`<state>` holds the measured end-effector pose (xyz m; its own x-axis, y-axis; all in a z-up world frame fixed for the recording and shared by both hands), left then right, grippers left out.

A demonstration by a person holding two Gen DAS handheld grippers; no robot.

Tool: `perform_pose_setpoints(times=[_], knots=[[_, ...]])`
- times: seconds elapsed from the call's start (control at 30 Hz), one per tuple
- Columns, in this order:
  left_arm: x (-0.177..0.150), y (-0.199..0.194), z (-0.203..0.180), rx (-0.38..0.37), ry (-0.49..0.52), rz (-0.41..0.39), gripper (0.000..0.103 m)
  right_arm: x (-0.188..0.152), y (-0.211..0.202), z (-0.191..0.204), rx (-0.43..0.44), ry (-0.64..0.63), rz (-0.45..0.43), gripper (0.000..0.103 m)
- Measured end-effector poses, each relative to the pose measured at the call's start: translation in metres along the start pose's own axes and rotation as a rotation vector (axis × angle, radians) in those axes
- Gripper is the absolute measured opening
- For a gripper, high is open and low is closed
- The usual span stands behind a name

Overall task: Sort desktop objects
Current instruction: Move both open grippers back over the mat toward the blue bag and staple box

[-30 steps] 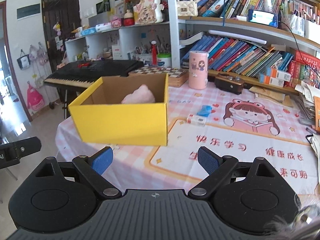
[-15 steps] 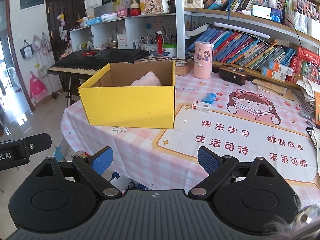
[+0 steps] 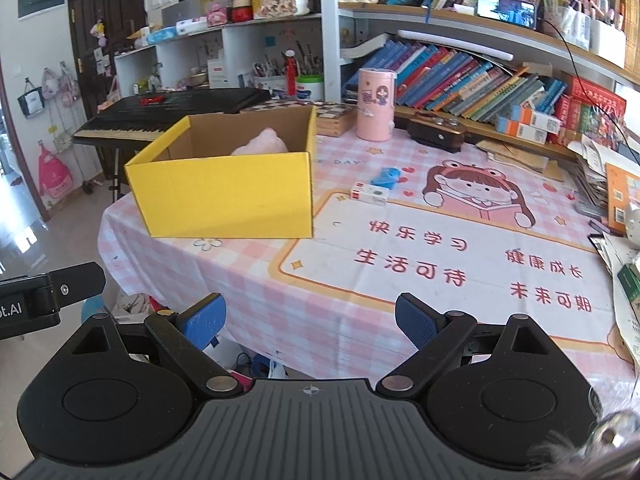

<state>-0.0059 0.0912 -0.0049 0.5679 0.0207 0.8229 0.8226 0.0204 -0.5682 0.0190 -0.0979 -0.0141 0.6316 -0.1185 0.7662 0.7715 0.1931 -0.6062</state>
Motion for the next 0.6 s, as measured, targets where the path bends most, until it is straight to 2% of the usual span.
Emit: perform_pose_setpoints(times=[0.6], knots=[[0.019, 0.038, -0.053, -0.056, 0.044, 0.039, 0.098, 0.024, 0.025, -0.058, -0.061, 0.040, 0.032, 0.092]])
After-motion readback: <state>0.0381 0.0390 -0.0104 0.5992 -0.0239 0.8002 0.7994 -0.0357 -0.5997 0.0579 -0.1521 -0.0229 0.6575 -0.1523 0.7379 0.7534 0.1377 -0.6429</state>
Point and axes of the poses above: each gripper's, at about its wrist camera, not at the fingertips, and y roughly the way its jaws point, z to its left, x to its top, the point moved 1 cm from there along y, roughly the way its jaws point, and after that the axes turned 12 degrees about y, right-handed, at the moved point
